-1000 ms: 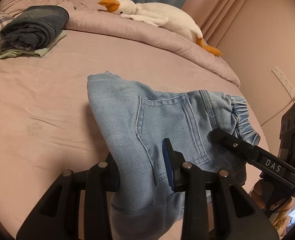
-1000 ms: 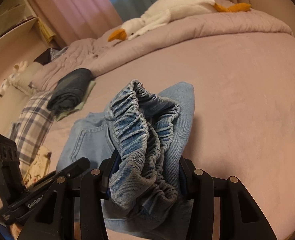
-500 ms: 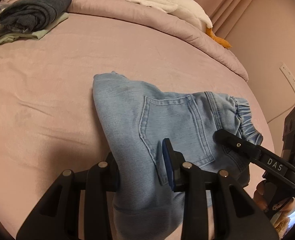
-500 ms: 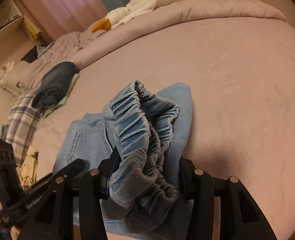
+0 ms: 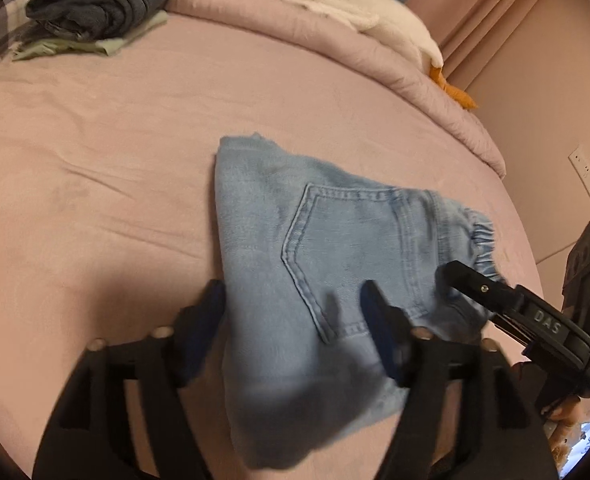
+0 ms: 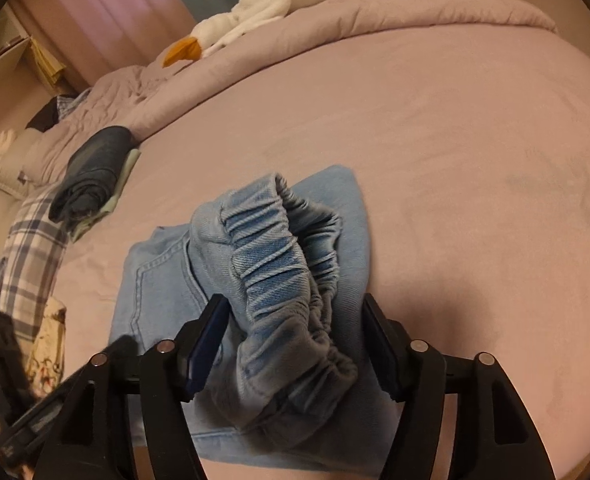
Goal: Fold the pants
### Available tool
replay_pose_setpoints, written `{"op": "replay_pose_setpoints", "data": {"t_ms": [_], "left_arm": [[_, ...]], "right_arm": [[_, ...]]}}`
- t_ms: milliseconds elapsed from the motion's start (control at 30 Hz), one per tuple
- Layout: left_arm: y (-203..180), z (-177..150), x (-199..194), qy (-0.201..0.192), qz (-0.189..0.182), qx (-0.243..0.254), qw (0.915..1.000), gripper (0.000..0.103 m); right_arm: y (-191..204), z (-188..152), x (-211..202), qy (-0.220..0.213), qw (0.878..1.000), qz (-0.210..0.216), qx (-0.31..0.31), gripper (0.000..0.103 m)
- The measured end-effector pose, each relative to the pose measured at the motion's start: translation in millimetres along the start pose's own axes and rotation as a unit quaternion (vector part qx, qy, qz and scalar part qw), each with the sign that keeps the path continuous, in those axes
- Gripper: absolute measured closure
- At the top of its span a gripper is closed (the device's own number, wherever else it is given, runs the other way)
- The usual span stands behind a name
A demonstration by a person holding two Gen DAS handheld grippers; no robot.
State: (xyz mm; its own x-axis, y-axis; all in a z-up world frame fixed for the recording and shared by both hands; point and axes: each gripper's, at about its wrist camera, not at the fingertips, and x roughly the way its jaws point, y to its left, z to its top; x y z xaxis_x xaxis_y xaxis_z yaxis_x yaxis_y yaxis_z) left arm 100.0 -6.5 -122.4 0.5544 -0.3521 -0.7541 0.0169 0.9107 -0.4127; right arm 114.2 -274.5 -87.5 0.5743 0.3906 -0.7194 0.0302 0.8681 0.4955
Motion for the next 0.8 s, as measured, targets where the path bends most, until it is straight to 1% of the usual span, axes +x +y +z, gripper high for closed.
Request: {"op": "replay_pose_setpoints", "data": {"t_ms": [33,100,133,200,233,267,333,367,400,467,533,700,800], "left_arm": [[-1.1,-1.1,-6.9,-0.007,0.002,0.002,1.0,0.027],[-3.5,-4.6,-23.6,-0.026,0.005,0.003,0.9996,0.021],[-4.2,-6.1,-31.4,-0.035,0.007,0.001,0.9994,0.014],[-6.7,-10.8,-50.4,-0.06,0.008,0.001,0.9982,0.009],[-8.5,-12.9,-58.4,-0.069,0.008,0.004,0.9976,0.002],[-10.2,-15.3,-66.5,-0.077,0.009,0.006,0.9969,0.001],[-13.9,-19.2,-84.7,-0.092,0.011,0.01,0.9956,0.001],[-14.5,-20.6,-90.1,-0.095,0.012,0.011,0.9954,0.001],[-16.3,-22.2,-97.6,-0.098,0.014,0.011,0.995,0.001],[-19.6,-25.6,-110.0,-0.107,0.013,0.012,0.9941,0.001],[-22.8,-29.4,-118.5,-0.113,0.014,0.015,0.9934,0.001],[-26.2,-40.8,-133.1,-0.126,0.033,0.028,0.9911,0.001],[-25.1,-48.0,-135.6,-0.123,0.031,0.027,0.9915,0.001]], "right_arm": [[-0.3,-0.7,-4.4,-0.008,1.0,-0.004,-0.002,0.027],[-0.9,-2.7,-16.8,-0.031,0.999,-0.008,-0.008,0.019],[-0.5,-3.9,-24.8,-0.043,0.999,-0.01,-0.012,0.018],[0.7,-6.8,-37.2,-0.057,0.998,-0.016,-0.024,0.018],[2.3,-9.0,-44.3,-0.066,0.997,-0.018,-0.03,0.018],[3.4,-11.0,-49.7,-0.073,0.997,-0.016,-0.032,0.018],[7.2,-15.2,-57.7,-0.08,0.996,-0.001,-0.036,0.017],[9.3,-17.1,-60.5,-0.08,0.996,0.008,-0.041,0.015],[13.0,-19.4,-64.0,-0.08,0.995,0.019,-0.049,0.01],[19.7,-24.8,-71.1,-0.085,0.994,0.03,-0.062,0.009],[27.6,-29.5,-78.8,-0.093,0.992,0.032,-0.077,0.009],[42.4,-39.2,-94.0,-0.115,0.987,0.028,-0.104,0.009],[48.4,-43.7,-96.6,-0.125,0.986,0.018,-0.111,0.009]]}}
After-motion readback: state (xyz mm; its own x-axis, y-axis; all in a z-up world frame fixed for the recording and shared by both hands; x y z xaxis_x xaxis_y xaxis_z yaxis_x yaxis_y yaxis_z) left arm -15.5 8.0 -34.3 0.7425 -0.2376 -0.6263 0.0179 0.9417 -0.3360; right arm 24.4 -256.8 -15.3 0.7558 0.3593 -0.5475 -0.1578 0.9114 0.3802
